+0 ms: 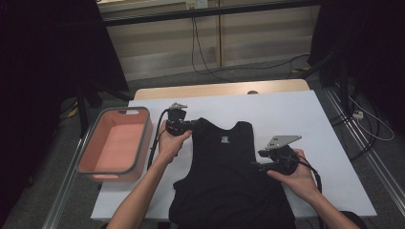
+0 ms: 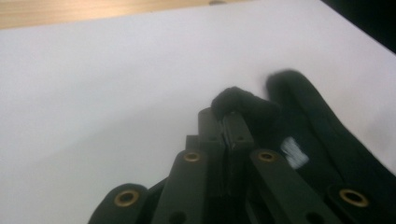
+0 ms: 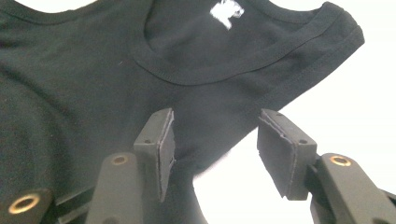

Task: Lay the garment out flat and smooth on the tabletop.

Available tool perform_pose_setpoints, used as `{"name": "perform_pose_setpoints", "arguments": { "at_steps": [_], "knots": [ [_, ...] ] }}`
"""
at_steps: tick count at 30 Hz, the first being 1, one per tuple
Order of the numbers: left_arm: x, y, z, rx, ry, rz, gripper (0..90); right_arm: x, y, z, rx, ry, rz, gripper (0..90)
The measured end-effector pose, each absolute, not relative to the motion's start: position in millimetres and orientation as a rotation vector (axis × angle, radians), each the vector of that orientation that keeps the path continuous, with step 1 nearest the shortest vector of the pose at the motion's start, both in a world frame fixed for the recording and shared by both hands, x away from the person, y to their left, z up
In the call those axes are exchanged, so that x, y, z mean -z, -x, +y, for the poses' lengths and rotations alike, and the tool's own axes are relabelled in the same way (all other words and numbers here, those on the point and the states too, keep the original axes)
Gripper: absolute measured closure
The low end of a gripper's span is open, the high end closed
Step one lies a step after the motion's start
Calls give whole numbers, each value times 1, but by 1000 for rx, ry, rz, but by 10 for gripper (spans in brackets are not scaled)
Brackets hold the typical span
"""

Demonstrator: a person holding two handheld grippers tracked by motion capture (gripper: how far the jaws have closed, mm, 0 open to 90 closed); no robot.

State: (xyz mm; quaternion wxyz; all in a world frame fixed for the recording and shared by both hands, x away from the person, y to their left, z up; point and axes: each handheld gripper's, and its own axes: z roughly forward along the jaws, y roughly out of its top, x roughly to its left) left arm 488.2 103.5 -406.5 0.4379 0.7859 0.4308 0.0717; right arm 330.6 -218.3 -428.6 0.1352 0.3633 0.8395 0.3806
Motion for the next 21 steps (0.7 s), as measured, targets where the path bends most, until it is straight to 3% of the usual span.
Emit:
{"name": "perform_pose_setpoints", "arguments": {
  "at_steps": [7,10,12,16,21],
  "knots": [
    [426,-511,97,-164,-1916,1210,860,431,-330,-218,-1088,-1050,2447,468],
    [431,-512,96,-187,-1936,1213,789,432,-330,-217,-1077,-1047,2454,468],
    [430,-512,97,-215,-1926,1234,612,433,-330,-217,-1067,-1047,2457,468],
    [426,-508,104,-231,-1928,1227,578,433,-331,-218,-1053,-1057,2454,470],
    [419,-479,115,-225,-2011,1132,549,431,-328,-228,-1029,-1091,2444,537]
  ]
}}
